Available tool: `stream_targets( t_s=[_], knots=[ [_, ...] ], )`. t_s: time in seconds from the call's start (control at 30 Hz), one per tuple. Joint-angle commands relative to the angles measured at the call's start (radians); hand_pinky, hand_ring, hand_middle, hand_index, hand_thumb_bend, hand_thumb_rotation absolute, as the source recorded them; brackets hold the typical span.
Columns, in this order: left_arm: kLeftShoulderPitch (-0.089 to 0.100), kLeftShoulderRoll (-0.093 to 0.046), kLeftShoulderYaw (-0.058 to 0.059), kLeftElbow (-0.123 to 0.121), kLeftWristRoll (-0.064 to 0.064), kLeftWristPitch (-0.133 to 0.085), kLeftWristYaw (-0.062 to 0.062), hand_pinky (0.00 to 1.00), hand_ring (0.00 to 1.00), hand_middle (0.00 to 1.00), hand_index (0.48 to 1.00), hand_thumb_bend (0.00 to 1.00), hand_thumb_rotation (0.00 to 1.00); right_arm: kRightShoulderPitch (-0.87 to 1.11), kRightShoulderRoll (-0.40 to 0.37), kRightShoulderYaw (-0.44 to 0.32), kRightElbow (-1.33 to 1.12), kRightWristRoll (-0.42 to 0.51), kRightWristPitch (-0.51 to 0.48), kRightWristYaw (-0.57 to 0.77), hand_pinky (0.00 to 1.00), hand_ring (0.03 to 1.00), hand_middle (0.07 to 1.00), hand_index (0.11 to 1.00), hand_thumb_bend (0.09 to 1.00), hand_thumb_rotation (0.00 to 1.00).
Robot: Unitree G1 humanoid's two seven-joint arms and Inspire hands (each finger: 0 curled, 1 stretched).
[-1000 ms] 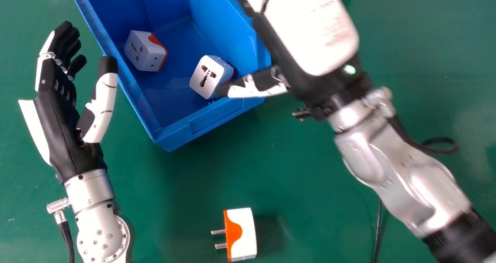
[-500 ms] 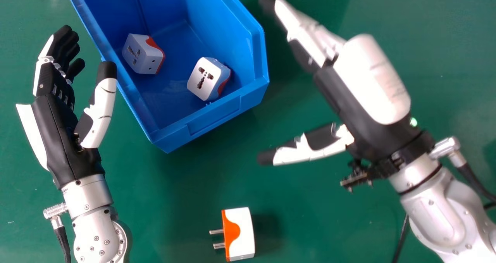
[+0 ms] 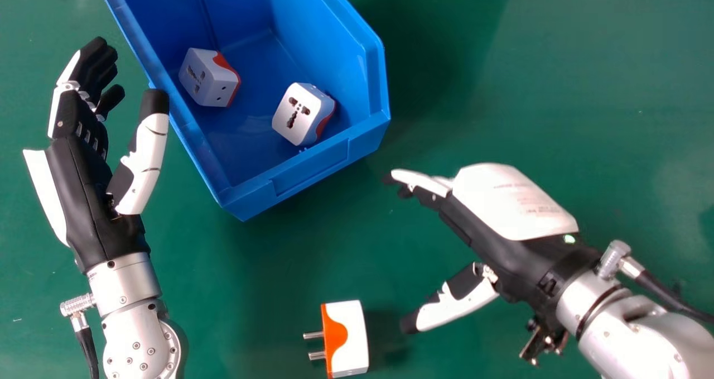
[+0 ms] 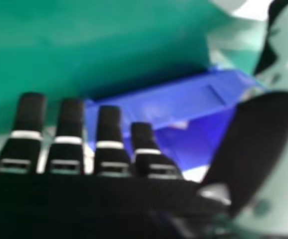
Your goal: Pick all objects and put in blue box
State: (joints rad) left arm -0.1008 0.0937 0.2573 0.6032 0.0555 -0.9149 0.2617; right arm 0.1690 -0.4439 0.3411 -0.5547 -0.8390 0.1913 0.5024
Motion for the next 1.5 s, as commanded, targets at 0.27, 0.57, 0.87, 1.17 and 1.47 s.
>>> stream_targets(
  t_s=[0.27,0.57,0.87,1.17,1.47],
  knots=[
    [0.003,0.002,0.000,-0.026,0.000,-0.005,-0.007,0.80,0.83,0.82,0.790,0.67,0.46,-0.027,0.065,0.058,-0.087,-0.152,0.124,0.182,0.70,0.831,0.887,0.898,0.827,0.22],
    [0.005,-0.005,-0.005,-0.042,-0.007,0.006,-0.018,0.81,0.83,0.82,0.789,0.66,0.46,-0.029,0.092,0.123,-0.081,-0.225,0.087,0.190,0.70,0.847,0.894,0.892,0.849,0.20],
    [0.006,-0.011,-0.005,-0.061,0.011,0.018,-0.008,0.80,0.83,0.82,0.786,0.66,0.46,0.002,0.104,0.192,-0.073,-0.277,0.012,0.142,0.67,0.852,0.893,0.881,0.894,0.21],
    [0.005,-0.014,-0.006,-0.087,0.009,0.035,-0.008,0.81,0.84,0.82,0.790,0.65,0.45,0.028,0.092,0.274,-0.054,-0.419,-0.086,0.126,0.67,0.844,0.882,0.875,0.860,0.29],
    [0.011,-0.021,-0.015,-0.136,0.009,0.077,-0.011,0.81,0.84,0.83,0.791,0.65,0.45,0.041,0.113,0.318,-0.039,-0.536,-0.145,0.093,0.66,0.836,0.871,0.885,0.799,0.38]
  ],
)
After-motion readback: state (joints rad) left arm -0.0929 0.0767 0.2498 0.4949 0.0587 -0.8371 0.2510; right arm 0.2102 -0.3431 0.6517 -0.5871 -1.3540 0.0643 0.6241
